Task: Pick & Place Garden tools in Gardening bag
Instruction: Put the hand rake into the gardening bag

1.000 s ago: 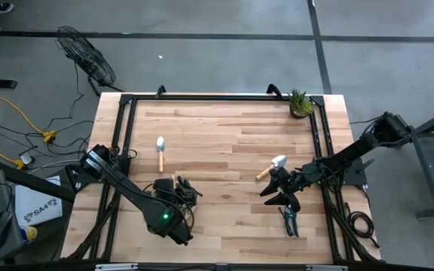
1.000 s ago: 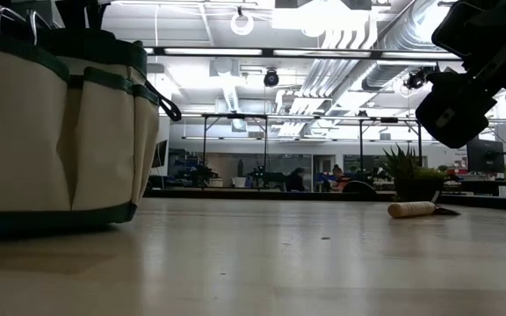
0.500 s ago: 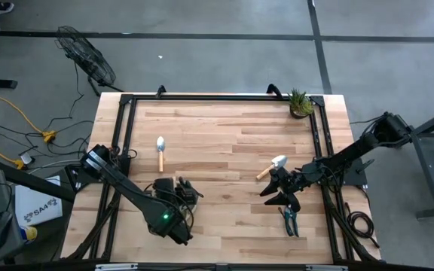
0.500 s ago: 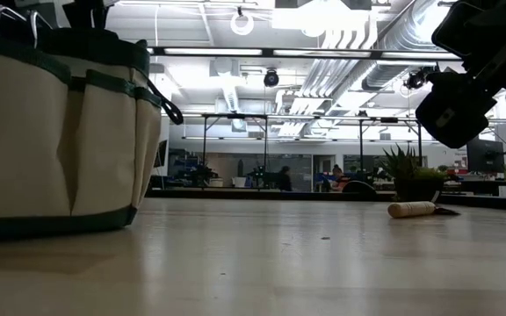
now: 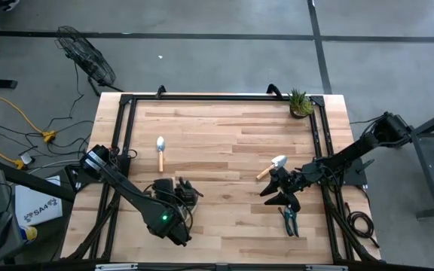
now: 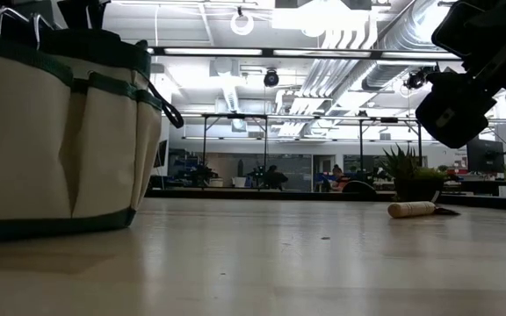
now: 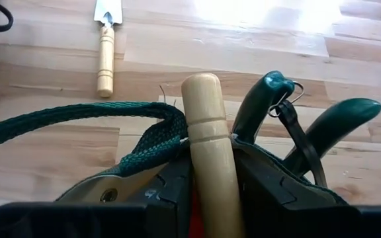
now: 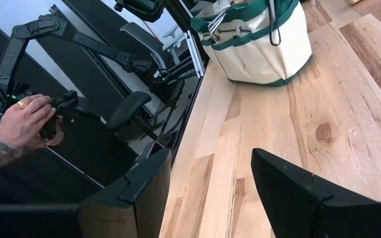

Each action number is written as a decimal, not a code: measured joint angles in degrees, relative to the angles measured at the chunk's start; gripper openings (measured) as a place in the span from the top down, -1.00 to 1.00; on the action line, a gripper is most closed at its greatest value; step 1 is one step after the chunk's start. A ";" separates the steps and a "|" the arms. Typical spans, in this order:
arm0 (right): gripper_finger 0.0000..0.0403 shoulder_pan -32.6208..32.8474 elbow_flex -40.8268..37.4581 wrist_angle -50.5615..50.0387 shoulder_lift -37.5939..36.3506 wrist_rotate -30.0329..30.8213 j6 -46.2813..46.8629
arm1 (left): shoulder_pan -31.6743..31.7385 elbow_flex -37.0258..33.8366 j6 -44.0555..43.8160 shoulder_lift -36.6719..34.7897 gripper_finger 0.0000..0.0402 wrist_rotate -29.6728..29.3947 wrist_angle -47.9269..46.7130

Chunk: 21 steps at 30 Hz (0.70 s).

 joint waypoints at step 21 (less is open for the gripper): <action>-0.01 -0.02 0.00 0.00 0.00 0.04 0.00 | 0.05 0.00 0.82 -1.63 0.50 -4.07 0.00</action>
